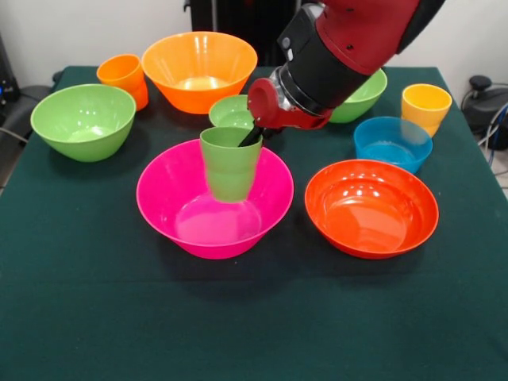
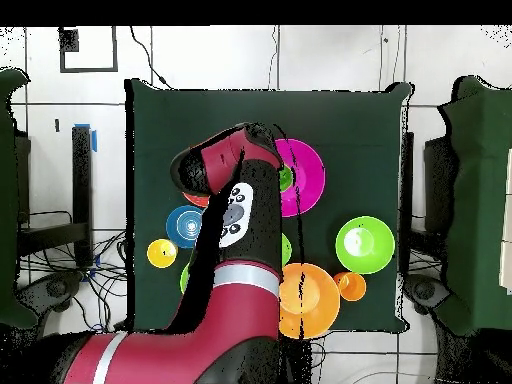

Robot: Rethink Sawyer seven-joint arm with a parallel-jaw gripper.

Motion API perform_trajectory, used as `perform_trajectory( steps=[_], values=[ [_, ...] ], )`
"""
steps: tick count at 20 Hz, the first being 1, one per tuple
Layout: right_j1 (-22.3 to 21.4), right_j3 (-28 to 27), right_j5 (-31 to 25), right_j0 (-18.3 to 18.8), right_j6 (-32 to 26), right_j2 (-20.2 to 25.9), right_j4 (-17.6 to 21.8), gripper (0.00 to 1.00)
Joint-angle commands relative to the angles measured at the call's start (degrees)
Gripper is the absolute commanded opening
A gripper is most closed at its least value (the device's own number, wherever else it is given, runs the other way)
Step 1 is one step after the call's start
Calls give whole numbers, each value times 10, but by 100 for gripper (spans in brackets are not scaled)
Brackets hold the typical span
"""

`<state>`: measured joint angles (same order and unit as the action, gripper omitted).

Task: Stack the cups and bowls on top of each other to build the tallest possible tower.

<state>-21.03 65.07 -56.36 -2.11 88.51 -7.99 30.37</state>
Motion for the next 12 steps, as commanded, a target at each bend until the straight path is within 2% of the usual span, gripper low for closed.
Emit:
perform_trajectory(
  steps=[1, 12],
  values=[
    [26, -52, -73, -1, -122, 57, 29, 0],
    [41, -78, -69, 19, -171, 90, 22, 0]
  ],
)
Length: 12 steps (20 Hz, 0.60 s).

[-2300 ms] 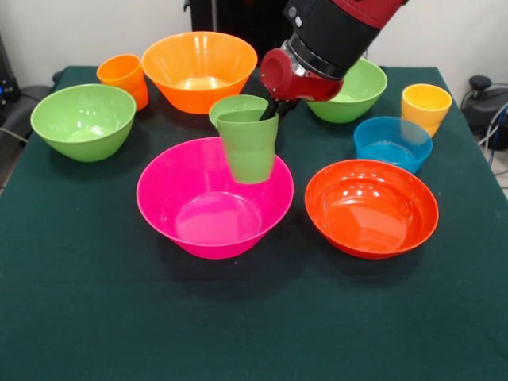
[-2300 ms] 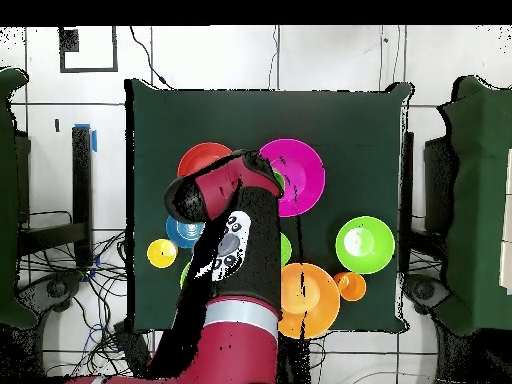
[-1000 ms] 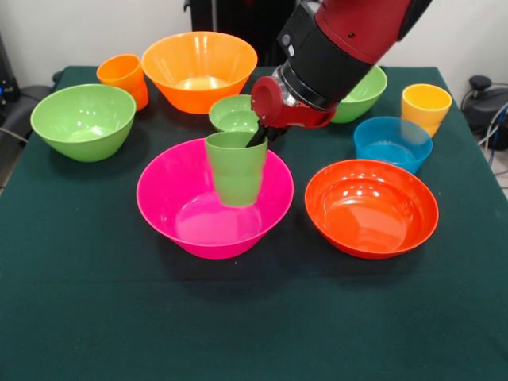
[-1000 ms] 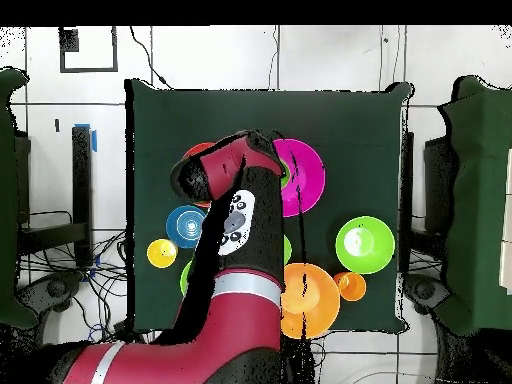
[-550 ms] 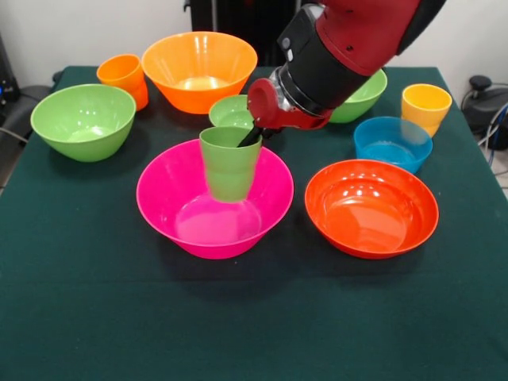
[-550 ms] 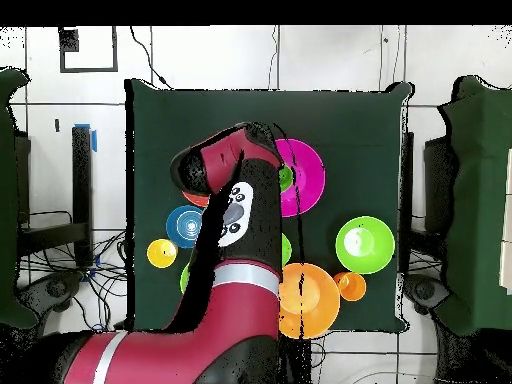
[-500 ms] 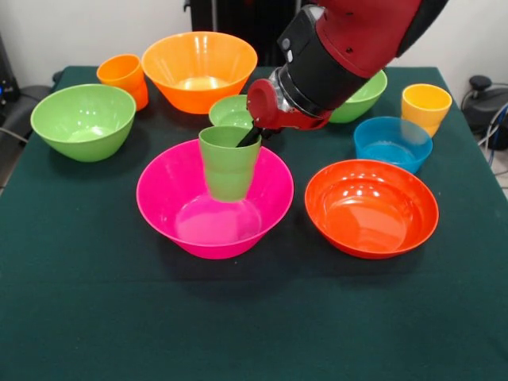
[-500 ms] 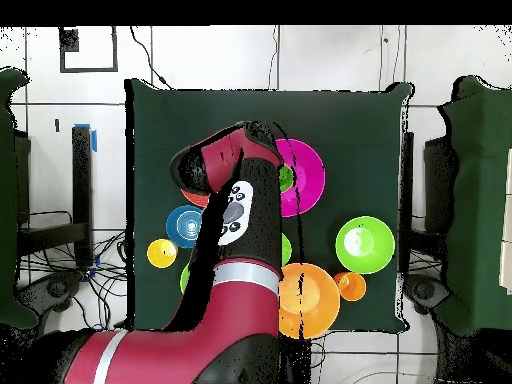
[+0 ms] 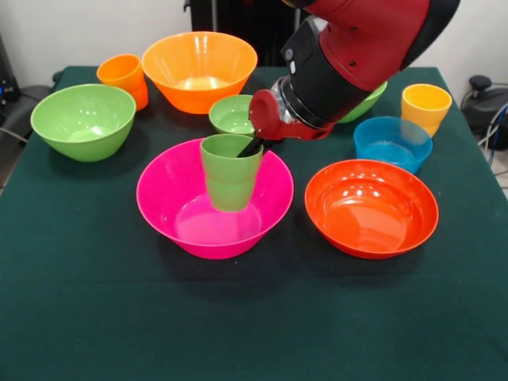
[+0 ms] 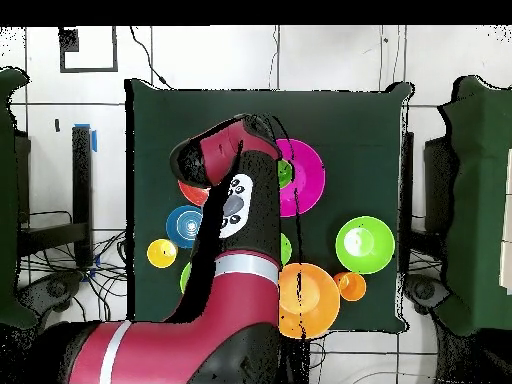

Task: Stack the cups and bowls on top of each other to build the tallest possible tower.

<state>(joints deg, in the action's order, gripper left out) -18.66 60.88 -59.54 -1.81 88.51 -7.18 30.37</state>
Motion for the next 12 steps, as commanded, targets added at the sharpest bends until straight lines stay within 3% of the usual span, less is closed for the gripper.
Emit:
perform_trajectory(
  steps=[1, 12],
  values=[
    [22, -44, -38, 18, -173, 85, 22, 0],
    [36, -70, -96, 23, -206, 92, 26, 0]
  ],
)
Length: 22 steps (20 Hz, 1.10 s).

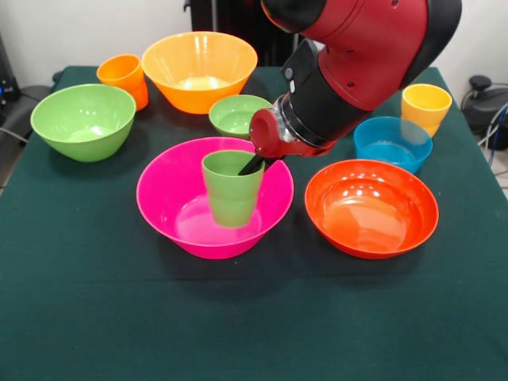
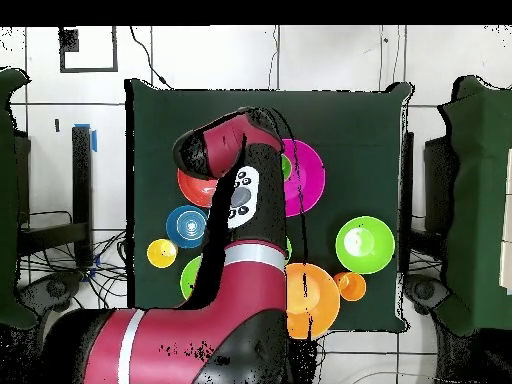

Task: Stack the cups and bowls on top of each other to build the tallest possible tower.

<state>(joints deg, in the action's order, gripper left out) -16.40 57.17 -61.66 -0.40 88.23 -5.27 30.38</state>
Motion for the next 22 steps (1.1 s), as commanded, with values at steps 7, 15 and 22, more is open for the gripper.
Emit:
perform_trajectory(
  steps=[7, 15, 22],
  values=[
    [17, -38, -94, 9, -214, 68, 33, 0],
    [20, -40, -88, 10, -217, 73, 36, 0],
    [25, -42, -85, 11, -216, 73, 34, 0]
  ],
)
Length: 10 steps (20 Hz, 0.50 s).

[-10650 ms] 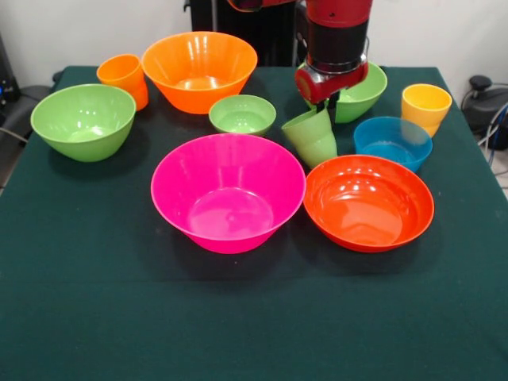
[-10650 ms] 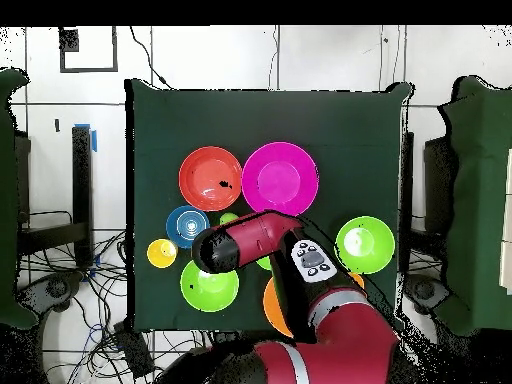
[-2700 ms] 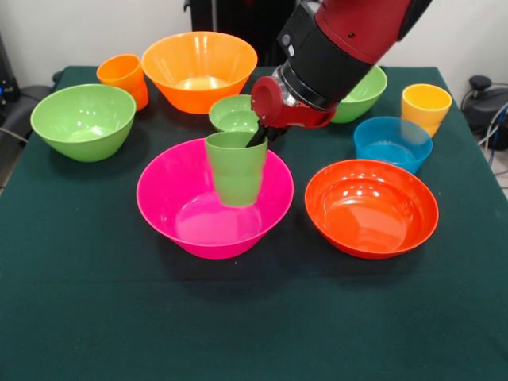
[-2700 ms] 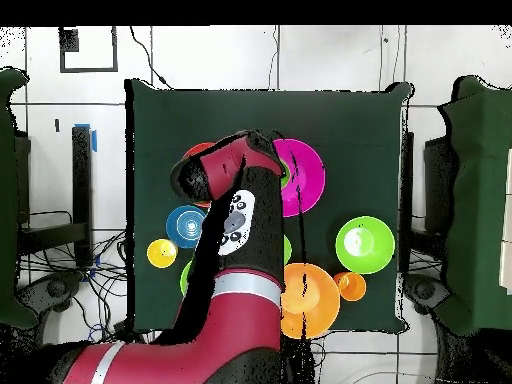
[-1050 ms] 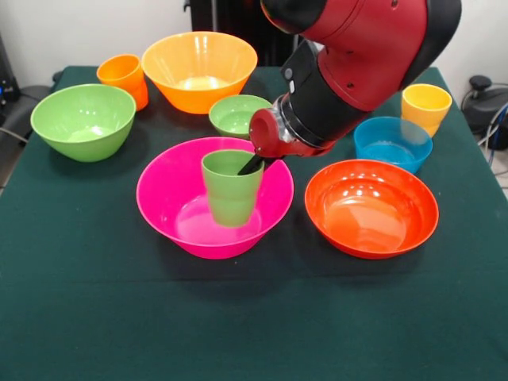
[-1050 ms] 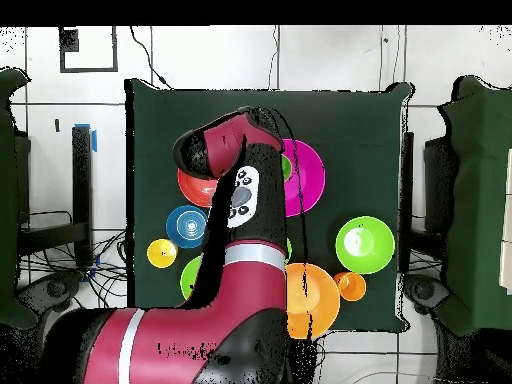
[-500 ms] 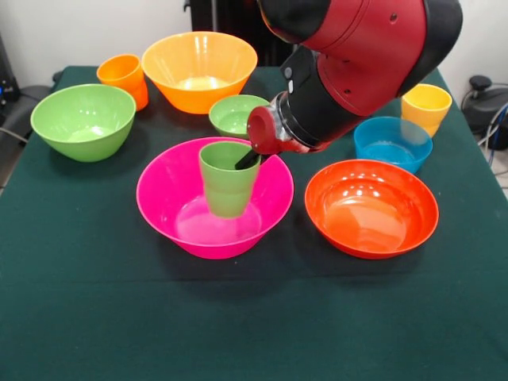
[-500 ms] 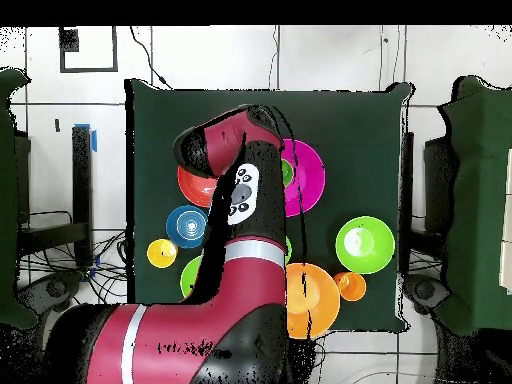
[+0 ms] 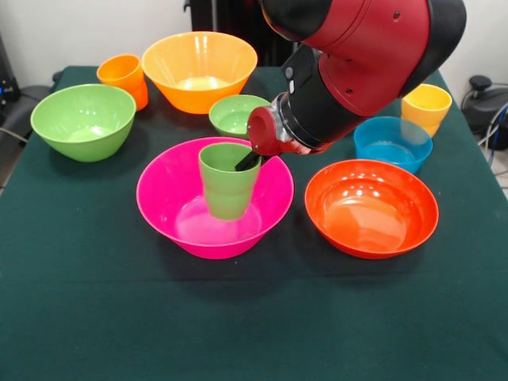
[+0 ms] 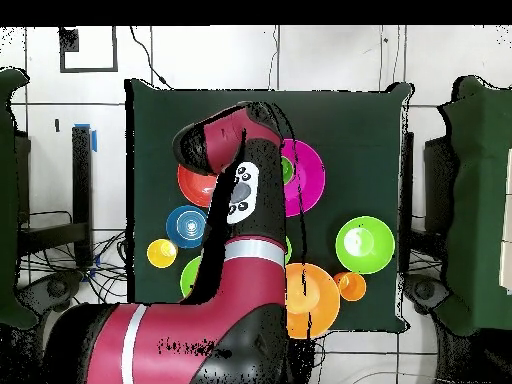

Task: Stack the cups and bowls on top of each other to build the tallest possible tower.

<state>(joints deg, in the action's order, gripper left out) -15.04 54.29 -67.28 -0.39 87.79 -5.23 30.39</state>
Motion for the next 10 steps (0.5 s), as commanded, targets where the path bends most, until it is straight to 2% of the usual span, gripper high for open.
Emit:
perform_trajectory(
  steps=[1, 10],
  values=[
    [12, -14, -27, 12, -212, 73, 34, 0],
    [24, -24, -40, 16, -215, 75, 33, 0]
  ],
)
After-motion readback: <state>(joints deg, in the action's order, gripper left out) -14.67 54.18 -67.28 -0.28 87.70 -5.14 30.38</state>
